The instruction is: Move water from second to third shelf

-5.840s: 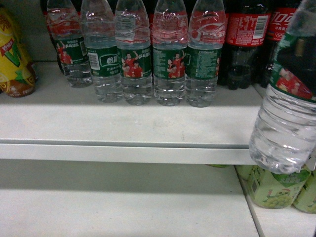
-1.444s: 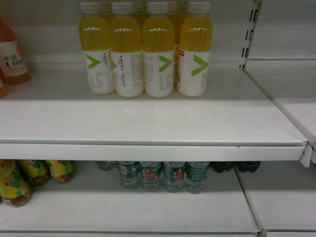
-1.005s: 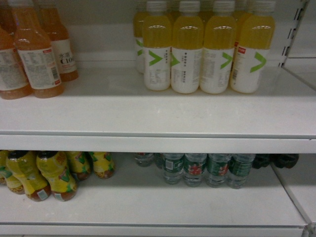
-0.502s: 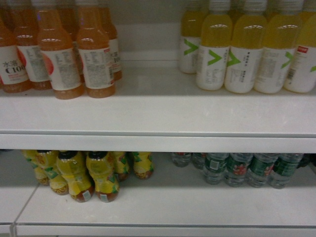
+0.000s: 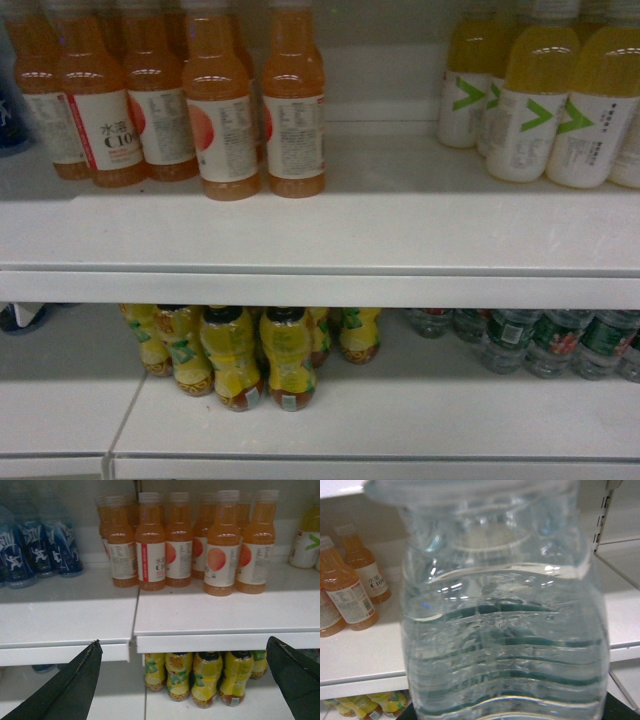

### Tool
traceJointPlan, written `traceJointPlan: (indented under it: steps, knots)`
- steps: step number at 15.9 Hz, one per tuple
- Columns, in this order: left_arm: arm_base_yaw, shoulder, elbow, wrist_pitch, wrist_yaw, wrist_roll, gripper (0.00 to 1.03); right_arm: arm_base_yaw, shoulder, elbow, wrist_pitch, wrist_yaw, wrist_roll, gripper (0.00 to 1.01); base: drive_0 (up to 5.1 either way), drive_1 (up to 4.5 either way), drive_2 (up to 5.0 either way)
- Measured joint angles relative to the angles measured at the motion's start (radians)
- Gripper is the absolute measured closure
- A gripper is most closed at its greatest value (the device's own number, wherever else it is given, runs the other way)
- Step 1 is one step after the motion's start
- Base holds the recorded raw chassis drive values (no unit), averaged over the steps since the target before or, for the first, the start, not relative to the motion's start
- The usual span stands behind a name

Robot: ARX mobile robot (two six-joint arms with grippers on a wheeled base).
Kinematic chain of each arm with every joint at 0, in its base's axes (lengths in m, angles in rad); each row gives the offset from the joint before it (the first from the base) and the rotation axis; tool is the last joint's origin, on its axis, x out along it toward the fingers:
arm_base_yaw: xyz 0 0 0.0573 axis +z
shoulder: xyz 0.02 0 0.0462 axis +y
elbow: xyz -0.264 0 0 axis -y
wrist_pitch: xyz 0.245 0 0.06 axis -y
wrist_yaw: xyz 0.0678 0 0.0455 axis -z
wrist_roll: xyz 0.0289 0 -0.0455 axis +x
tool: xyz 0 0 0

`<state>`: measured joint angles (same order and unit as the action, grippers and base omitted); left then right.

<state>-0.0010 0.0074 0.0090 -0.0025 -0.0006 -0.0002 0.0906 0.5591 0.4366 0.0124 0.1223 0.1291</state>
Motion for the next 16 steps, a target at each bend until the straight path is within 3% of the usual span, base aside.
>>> traceJointPlan:
  steps: [16]
  knots:
    - [0.0, 0.0, 0.0, -0.002, 0.0, 0.0, 0.05, 0.001, 0.001, 0.0, 0.003, -0.004, 0.0, 0.58, -5.0, 2.42, 2.4]
